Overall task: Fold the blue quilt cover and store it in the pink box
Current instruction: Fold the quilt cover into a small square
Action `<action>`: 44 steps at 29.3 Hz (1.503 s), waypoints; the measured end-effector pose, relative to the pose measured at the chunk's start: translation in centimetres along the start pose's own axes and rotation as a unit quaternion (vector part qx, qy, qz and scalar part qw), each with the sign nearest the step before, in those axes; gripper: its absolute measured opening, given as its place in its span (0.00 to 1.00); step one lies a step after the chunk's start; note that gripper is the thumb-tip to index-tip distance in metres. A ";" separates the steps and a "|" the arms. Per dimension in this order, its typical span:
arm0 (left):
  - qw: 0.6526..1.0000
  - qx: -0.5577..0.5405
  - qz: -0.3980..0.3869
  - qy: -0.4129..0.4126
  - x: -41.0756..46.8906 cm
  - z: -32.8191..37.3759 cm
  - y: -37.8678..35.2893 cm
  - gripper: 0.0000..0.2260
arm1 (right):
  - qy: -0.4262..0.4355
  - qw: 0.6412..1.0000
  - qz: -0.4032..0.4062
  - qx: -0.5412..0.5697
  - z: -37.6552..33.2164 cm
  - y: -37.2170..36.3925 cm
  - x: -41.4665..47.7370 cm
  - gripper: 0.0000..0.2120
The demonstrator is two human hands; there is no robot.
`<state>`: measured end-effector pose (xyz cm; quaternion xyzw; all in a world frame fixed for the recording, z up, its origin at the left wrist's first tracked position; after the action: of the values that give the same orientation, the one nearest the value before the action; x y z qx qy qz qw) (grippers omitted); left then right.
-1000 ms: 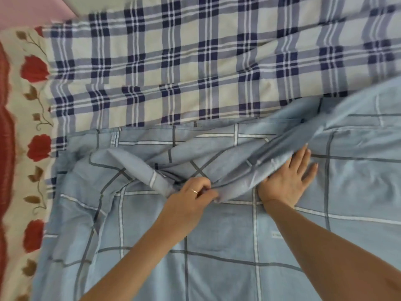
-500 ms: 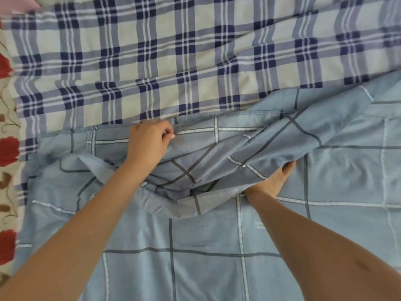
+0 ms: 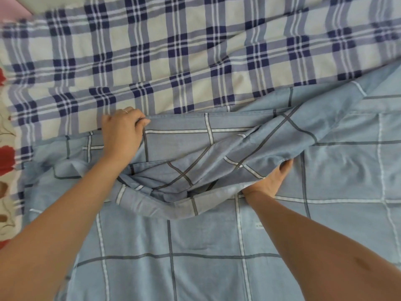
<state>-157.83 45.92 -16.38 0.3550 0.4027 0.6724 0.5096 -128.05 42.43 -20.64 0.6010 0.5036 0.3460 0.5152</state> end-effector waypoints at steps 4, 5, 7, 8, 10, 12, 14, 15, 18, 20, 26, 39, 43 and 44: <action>0.971 -0.044 0.087 0.219 -0.1 1.7 -1.5 0.07 | -0.022 0.996 -0.079 0.018 0.0 -0.2 0.9 0.21; 0.965 -0.051 0.123 0.227 -0.2 2.9 -0.9 0.09 | -0.014 0.995 -0.091 0.034 -0.7 0.0 0.9 0.21; 0.987 -0.100 0.092 0.089 -1.9 7.0 -0.1 0.18 | -0.040 0.996 -0.064 0.036 -0.1 -0.1 0.3 0.22; 0.992 -0.125 0.012 -0.025 -3.6 8.9 0.2 0.23 | -0.036 0.997 -0.054 0.029 -0.3 -0.2 0.3 0.22; 0.953 -0.078 -0.163 -0.244 -8.7 11.9 -0.2 0.35 | 0.015 0.996 -0.071 -0.059 -0.2 0.4 0.1 0.21; 0.896 0.064 -0.263 -0.353 -12.4 11.6 -0.8 0.45 | 0.004 0.995 -0.068 -0.070 0.0 0.4 0.0 0.18; 0.913 0.056 -0.322 -0.245 -12.4 9.9 -1.4 0.50 | 0.002 0.995 -0.051 -0.087 -0.2 1.0 0.3 0.19; 0.936 0.008 -0.308 -0.169 -11.3 9.3 -1.3 0.47 | 0.016 0.990 -0.058 -0.126 -0.4 1.1 0.5 0.19; 0.971 -0.137 -0.193 0.005 -6.3 8.2 0.3 0.24 | 0.046 0.984 -0.041 -0.166 -0.4 0.7 1.0 0.28; 0.966 -0.230 -0.037 0.110 -2.1 6.9 1.4 0.17 | 0.033 0.989 -0.008 -0.142 -0.2 0.2 1.2 0.32; 0.936 -0.233 -0.256 0.069 2.6 6.6 1.1 0.11 | 0.037 0.990 0.000 -0.134 -0.2 -0.1 1.1 0.33; 0.964 -0.023 -0.230 -0.133 -4.0 9.9 -3.2 0.27 | 0.041 0.994 0.053 -0.085 0.0 -0.3 1.1 0.28; 0.931 0.075 -0.225 -0.276 -4.6 10.4 -5.3 0.26 | 0.041 0.994 0.062 -0.077 -0.2 -0.4 1.2 0.31; 0.921 0.086 -0.209 -0.317 -4.9 10.4 -5.1 0.22 | 0.037 0.994 0.061 -0.079 -0.1 -0.4 1.1 0.33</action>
<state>-145.43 43.79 -16.92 0.5000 0.3417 0.3660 0.7066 -127.99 43.53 -21.12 0.5745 0.4558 0.4374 0.5205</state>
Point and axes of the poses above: each hand's wrist, its own x-axis towards the middle knuckle, its own y-axis out of the back of the hand, z = x × y, the point moved 1 cm from there along x, towards the middle knuckle, and after that the axes turned 13 degrees about -x, right-handed, at the moved point
